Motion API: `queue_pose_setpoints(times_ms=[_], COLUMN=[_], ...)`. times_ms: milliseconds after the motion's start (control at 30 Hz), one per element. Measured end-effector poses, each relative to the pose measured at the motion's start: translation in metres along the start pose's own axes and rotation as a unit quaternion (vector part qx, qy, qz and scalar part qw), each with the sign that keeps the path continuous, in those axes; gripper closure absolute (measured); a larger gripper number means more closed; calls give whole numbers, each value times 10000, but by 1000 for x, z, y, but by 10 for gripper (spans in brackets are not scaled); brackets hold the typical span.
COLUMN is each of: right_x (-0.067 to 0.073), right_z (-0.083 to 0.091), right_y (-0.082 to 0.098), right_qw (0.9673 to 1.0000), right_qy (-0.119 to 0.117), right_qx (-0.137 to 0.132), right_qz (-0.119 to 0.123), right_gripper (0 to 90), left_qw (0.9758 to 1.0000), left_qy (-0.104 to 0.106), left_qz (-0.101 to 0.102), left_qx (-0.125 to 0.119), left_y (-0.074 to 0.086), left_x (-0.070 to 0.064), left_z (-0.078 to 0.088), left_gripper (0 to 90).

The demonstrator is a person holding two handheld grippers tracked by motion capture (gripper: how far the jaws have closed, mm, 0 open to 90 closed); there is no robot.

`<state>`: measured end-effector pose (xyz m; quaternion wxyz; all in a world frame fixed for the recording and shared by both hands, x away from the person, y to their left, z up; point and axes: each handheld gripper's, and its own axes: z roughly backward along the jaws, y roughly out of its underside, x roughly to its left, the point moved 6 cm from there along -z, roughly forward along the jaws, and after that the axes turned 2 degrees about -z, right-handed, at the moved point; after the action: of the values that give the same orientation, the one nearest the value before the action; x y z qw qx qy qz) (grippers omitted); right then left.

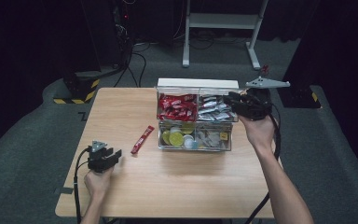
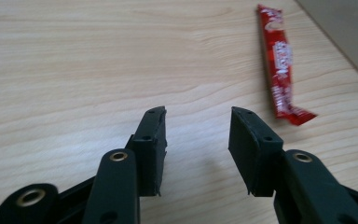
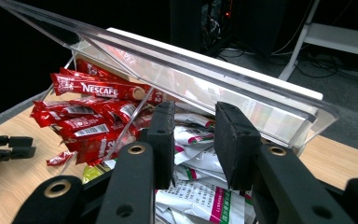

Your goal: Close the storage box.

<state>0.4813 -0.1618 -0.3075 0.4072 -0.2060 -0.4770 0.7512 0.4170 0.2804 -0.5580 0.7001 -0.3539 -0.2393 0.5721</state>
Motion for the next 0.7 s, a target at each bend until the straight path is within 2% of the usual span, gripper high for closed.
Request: queue_pose_setpoints(times_ms=[33, 233, 533, 700], right_x=[0, 0, -3, -8], right_z=[1, 8, 17, 20], right_y=[0, 0, 3, 8], right_qw=[10000, 9999, 9999, 9998], right_qy=[-17, 4, 52, 91], right_qx=[-30, -100, -150, -174], right_qz=[-1, -16, 10, -64], right_gripper=[678, 667, 652, 644], left_qw=[10000, 9997, 9992, 9989], left_qy=[-84, -246, -354, -380], left_qz=[-16, -68, -188, -248], left_qx=[34, 60, 43, 67], left_y=[3, 8, 9, 9], left_x=[4, 7, 5, 3], left_z=[0, 0, -2, -2], left_gripper=[552, 533, 494, 478])
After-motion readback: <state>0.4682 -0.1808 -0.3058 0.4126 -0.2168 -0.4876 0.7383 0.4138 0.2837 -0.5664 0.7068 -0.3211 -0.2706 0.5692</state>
